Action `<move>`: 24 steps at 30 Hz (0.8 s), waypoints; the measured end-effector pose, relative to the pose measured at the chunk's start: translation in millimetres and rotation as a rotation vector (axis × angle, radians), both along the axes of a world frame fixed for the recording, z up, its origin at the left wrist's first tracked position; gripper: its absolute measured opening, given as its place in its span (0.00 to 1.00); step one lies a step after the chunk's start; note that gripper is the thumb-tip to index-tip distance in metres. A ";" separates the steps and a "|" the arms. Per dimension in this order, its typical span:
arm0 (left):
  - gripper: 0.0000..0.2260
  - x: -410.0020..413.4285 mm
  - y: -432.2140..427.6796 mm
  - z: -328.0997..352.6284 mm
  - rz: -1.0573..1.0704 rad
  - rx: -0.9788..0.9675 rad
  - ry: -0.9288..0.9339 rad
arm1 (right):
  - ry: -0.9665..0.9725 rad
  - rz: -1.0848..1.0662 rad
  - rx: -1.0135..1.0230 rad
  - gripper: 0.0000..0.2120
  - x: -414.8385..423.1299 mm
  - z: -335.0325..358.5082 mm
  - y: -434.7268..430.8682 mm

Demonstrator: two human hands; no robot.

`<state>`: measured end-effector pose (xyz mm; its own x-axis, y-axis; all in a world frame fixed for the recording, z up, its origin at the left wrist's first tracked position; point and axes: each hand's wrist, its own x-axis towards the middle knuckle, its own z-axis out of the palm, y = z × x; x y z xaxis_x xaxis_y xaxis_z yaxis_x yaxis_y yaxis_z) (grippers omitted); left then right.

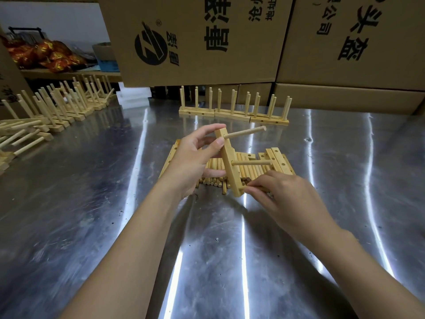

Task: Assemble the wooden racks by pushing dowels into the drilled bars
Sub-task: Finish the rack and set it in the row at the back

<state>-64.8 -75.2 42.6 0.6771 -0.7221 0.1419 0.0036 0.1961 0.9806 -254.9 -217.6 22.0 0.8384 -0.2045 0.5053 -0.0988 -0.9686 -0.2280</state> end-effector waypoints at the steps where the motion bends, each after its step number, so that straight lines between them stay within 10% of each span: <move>1: 0.13 -0.9 -0.8 -0.5 -0.001 -0.001 -0.004 | 0.007 -0.026 -0.014 0.17 -0.2 -0.2 -0.8; 18: 0.13 -3.9 -1.7 -1.9 0.015 0.011 -0.072 | 0.049 -0.059 -0.008 0.18 -1.2 -0.4 -3.3; 24: 0.12 -14.0 -7.6 -2.6 -0.014 -0.025 -0.117 | 0.006 -0.210 0.247 0.32 2.9 -8.6 -9.0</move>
<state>-78.8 -82.8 40.0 0.6444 -0.7269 0.2375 -0.1081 0.2209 0.9693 -252.0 -226.6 13.4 0.7677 -0.4893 0.4138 -0.2928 -0.8422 -0.4527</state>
